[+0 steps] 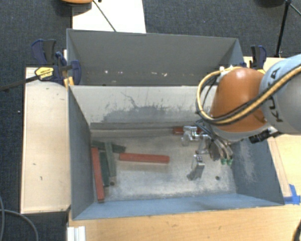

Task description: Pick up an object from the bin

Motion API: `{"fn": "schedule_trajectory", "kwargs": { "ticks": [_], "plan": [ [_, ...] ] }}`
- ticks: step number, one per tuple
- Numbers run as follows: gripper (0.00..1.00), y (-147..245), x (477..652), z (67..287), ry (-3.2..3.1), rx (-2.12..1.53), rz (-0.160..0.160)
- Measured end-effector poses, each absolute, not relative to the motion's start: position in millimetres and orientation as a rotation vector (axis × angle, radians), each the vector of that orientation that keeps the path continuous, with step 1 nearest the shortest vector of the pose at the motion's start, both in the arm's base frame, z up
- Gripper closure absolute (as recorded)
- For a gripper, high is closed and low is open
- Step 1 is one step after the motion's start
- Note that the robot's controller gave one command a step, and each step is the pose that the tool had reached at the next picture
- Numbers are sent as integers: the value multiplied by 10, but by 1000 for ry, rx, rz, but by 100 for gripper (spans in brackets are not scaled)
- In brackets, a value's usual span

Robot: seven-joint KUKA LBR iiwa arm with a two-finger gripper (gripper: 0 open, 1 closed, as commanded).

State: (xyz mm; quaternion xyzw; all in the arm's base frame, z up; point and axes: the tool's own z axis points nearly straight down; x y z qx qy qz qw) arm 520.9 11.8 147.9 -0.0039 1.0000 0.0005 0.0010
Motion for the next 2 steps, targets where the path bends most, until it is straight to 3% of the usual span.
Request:
{"fn": "schedule_trajectory", "kwargs": {
  "ticks": [1, 2],
  "plan": [
    [0, 118, 5209, 1479, 3140, -12, 2],
    [0, 472, 5342, 1168, 3135, 23, 0]
  ]
}}
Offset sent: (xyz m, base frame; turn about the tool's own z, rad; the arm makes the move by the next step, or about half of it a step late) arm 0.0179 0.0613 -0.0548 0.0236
